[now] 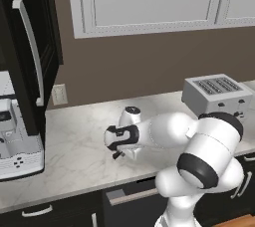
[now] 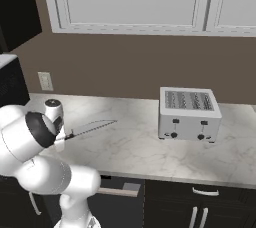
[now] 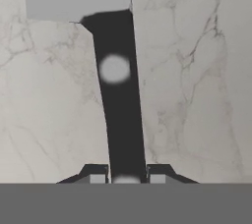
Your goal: Move the cutting board and knife to the sink. Then move spray from the cabinet to the counter.
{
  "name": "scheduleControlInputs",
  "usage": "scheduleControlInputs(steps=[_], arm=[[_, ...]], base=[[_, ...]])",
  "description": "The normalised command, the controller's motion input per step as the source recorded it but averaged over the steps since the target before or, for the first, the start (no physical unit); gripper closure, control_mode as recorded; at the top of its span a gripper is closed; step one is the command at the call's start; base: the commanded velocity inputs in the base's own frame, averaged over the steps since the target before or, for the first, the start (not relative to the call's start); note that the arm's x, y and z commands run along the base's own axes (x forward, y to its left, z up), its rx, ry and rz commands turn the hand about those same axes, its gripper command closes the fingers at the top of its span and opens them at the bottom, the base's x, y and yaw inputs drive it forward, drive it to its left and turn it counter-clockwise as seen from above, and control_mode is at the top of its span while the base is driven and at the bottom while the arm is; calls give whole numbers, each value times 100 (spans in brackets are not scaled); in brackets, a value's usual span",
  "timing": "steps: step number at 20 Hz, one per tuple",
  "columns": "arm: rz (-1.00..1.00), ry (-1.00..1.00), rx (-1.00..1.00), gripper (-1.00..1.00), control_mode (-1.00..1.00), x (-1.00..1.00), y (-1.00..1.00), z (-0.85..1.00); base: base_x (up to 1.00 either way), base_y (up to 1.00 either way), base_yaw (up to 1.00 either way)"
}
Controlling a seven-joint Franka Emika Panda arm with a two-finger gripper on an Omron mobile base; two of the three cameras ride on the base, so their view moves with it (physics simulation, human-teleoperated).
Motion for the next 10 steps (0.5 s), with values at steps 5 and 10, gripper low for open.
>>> scheduleControlInputs(steps=[5, 10], arm=[[0, 5, 0, 100, -100, -6, 0, 23], [0, 0, 0, 100, -100, -11, 0, 35]], base=[[0, 0, 0], [0, 0, 0]])
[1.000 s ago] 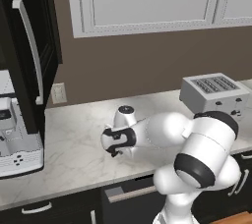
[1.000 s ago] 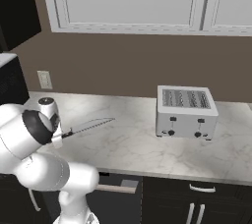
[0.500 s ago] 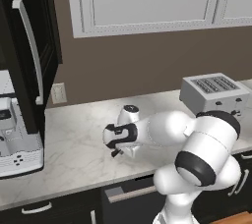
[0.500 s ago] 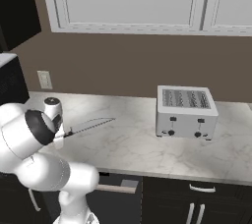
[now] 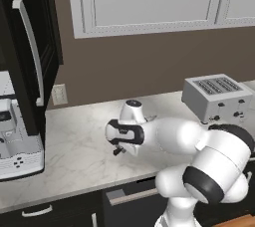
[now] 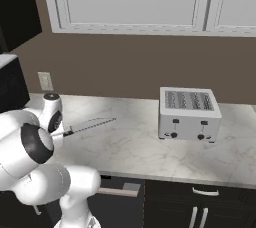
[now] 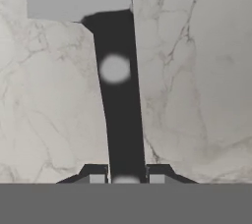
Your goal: Move the cutting board and knife to the sink. Then move spray from the cabinet to the counter.
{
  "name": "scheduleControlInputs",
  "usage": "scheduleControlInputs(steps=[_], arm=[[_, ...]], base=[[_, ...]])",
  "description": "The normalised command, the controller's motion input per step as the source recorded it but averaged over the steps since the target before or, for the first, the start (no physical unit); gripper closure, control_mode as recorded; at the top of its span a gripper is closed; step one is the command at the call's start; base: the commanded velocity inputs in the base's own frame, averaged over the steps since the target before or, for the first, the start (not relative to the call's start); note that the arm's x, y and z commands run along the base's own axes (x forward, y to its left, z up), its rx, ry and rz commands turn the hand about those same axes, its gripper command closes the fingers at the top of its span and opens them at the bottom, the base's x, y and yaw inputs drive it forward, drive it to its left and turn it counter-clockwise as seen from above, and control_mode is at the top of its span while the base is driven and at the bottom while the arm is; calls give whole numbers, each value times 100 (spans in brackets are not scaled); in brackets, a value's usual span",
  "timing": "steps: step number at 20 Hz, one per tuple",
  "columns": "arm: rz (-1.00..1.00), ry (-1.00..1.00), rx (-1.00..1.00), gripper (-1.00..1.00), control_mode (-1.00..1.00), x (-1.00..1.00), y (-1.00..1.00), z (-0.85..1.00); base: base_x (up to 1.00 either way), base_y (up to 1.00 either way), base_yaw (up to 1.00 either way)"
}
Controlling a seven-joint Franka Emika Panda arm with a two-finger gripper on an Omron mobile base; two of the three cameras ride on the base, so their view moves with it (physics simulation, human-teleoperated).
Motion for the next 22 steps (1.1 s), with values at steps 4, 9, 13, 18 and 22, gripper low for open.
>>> scheduleControlInputs(steps=[4, 9, 13, 18, 22], arm=[[2, 0, 0, 100, -100, -15, -1, 42], [11, 0, 2, 100, -100, -25, -4, 44], [15, 0, 4, 100, -100, -32, -9, 42], [17, 0, 6, 100, -100, -38, -17, 43], [16, 0, 8, 100, -100, -34, -18, 40]], base=[[0, 0, 0], [0, 0, 0], [0, 0, 0], [0, 0, 0], [0, 0, 0]])
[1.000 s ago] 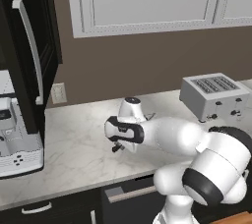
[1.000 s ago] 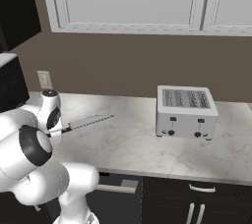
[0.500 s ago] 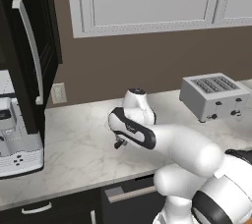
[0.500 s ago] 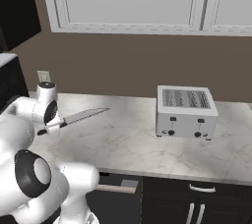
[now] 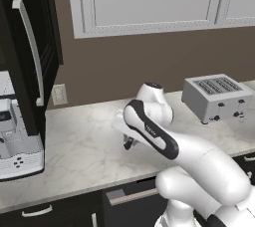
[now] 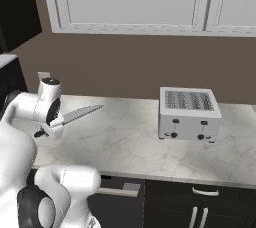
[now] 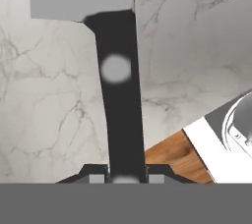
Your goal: Move the cutting board and knife to the sink. Then move spray from the cabinet to the counter.
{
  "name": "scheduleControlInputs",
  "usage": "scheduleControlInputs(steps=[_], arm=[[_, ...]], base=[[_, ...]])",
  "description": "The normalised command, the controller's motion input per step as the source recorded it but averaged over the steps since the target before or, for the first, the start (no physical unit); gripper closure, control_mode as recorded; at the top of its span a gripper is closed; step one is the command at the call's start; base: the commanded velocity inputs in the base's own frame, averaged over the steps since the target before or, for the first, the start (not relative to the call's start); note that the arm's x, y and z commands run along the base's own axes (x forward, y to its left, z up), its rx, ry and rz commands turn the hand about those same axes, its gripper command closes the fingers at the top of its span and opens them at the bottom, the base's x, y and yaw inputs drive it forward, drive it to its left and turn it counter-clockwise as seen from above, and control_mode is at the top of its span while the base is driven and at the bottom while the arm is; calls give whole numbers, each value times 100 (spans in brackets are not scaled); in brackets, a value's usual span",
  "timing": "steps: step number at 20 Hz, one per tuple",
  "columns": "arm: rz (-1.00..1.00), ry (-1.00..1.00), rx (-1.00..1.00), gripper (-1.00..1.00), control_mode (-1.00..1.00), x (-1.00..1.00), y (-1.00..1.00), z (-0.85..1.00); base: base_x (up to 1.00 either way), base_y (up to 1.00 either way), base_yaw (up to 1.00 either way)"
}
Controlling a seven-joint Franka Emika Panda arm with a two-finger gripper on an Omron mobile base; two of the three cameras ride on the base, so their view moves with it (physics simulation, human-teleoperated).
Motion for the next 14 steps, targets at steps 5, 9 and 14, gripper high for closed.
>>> scheduleControlInputs(steps=[5, 9, 14], arm=[[11, 0, 6, 100, -100, -30, -15, 40], [7, 0, 4, 100, -100, -25, -6, 33], [5, 0, 3, 100, -100, -17, -6, 28]], base=[[0, 0, 0], [0, 0, 0], [0, 0, 0]])
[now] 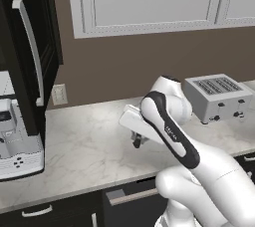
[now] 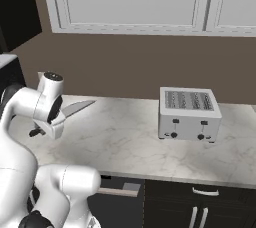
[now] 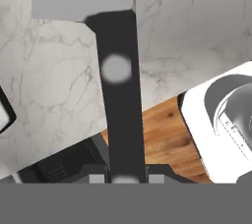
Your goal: Move the cutting board and knife to the sink. Then move spray from the cabinet to the counter.
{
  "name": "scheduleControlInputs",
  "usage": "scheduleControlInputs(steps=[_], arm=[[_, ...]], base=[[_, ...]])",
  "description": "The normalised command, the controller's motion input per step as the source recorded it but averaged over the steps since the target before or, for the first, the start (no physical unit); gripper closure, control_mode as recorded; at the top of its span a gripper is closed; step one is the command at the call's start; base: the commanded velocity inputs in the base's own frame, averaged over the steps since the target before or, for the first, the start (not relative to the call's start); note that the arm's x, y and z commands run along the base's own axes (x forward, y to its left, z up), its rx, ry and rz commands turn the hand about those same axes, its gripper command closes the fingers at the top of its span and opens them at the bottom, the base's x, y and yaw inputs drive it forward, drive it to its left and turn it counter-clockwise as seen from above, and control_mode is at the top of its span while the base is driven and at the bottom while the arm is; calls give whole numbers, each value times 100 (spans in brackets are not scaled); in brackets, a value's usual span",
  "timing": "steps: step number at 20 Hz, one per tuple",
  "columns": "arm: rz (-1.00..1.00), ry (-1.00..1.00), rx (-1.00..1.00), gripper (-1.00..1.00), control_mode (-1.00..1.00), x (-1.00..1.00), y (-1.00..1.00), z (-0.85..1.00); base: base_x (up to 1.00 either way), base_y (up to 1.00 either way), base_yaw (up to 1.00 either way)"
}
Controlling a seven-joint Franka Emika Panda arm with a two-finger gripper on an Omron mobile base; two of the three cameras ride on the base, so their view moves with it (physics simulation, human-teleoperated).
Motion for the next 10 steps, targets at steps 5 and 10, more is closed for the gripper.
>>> scheduleControlInputs(steps=[5, 10], arm=[[4, 0, 1, 100, -100, -8, -7, 15], [0, 0, 0, 100, -100, 0, -1, 0]], base=[[0, 0, 0], [0, 0, 0]])
